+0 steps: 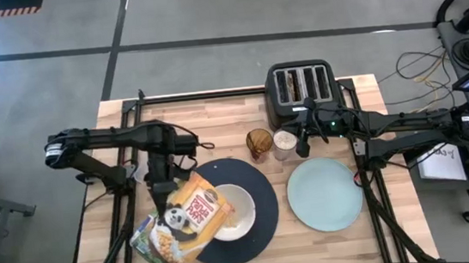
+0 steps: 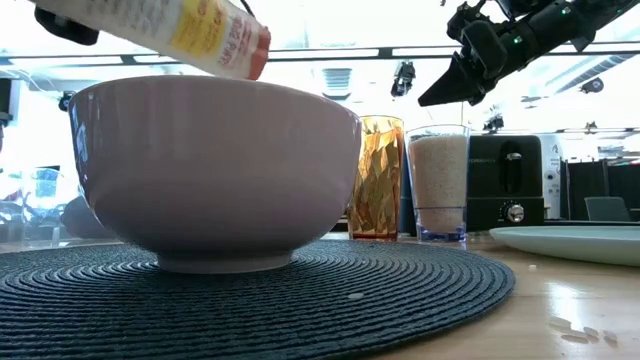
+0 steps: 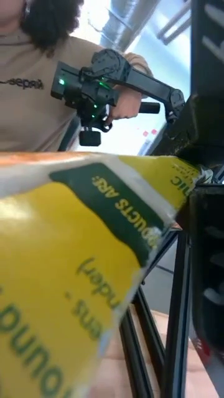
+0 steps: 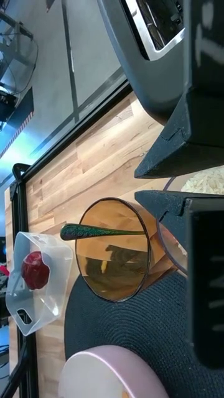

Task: Arrange a breakfast setting
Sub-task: Pour the cereal from the yellow box into the white bowl

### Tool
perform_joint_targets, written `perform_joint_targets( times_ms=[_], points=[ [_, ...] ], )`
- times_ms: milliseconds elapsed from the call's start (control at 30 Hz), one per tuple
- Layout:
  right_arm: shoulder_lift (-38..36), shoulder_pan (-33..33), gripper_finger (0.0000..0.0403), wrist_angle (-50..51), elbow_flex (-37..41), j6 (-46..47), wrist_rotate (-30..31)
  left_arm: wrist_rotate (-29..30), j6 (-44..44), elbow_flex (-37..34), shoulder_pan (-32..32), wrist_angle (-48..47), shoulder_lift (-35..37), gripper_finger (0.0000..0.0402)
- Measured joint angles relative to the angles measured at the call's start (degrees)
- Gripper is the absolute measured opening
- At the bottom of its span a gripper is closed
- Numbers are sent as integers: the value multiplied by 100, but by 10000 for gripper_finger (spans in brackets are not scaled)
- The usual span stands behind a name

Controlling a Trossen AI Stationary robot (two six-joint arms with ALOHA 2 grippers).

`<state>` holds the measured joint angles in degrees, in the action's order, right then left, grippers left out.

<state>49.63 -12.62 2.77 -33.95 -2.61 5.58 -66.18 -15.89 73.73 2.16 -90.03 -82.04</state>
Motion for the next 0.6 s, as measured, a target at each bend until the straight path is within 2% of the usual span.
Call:
perform_joint_targets(
  times_ms=[600],
  points=[
    [7,-2,34,3,0,-1,0,-35,271,-438,48,-6,29,0]
  ],
)
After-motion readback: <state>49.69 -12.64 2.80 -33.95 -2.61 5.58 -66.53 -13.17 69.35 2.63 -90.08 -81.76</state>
